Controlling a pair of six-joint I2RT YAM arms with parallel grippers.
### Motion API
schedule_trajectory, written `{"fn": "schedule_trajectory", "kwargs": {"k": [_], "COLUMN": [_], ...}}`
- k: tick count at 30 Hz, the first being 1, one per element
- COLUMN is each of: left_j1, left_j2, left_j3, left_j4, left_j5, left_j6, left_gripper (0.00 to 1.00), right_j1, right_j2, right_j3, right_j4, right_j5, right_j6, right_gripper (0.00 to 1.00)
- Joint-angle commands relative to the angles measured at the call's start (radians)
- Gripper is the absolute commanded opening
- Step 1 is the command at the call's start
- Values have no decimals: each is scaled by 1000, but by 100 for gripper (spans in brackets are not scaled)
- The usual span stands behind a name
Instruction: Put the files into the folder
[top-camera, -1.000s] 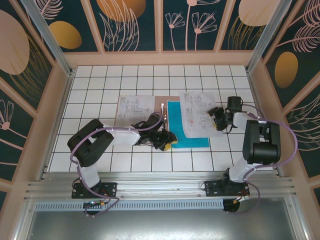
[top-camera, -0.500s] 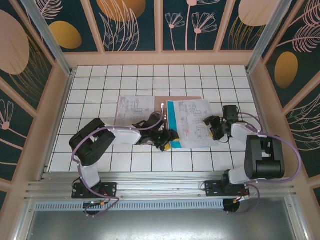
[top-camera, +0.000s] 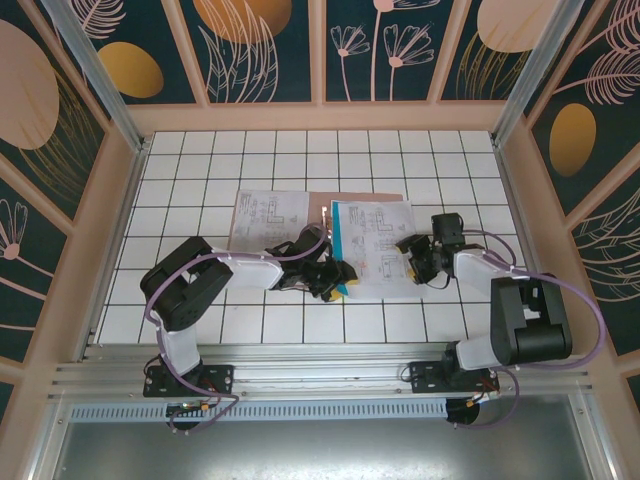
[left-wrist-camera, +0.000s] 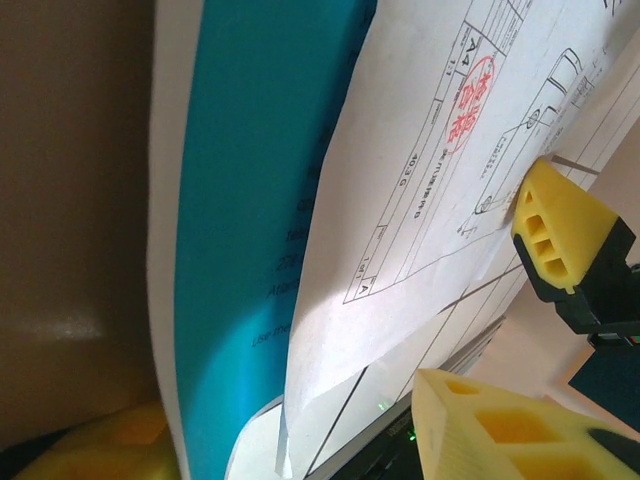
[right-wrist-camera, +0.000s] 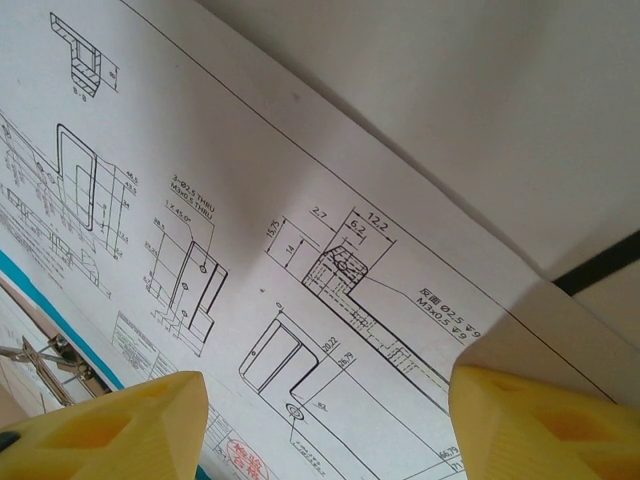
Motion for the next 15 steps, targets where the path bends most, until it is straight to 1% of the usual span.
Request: {"fn": "schedule_trajectory", "kwargs": {"k": [1,7,12,15], "left_j1": [-8,-8,-8,-7], "left_j2": [22,17,9,0], "left_j3": [14,13,13,12], "left_j4": [1,-10,-21,-28], "left_j5": [-5,-14,-23,-30], "left_j6": [6,12,18,21], "left_gripper": [48,45,45,48], "right_j1": [12,16,38,62], "right_j2": [-24,-53,-100,-96], "right_j3": [-16,-13,64,93], "right_j4": [-49,-25,-92,-108], "right_j5": [54,35,95,104], "right_j6": [50,96,67,57], "right_gripper": [67,67,67,67]}}
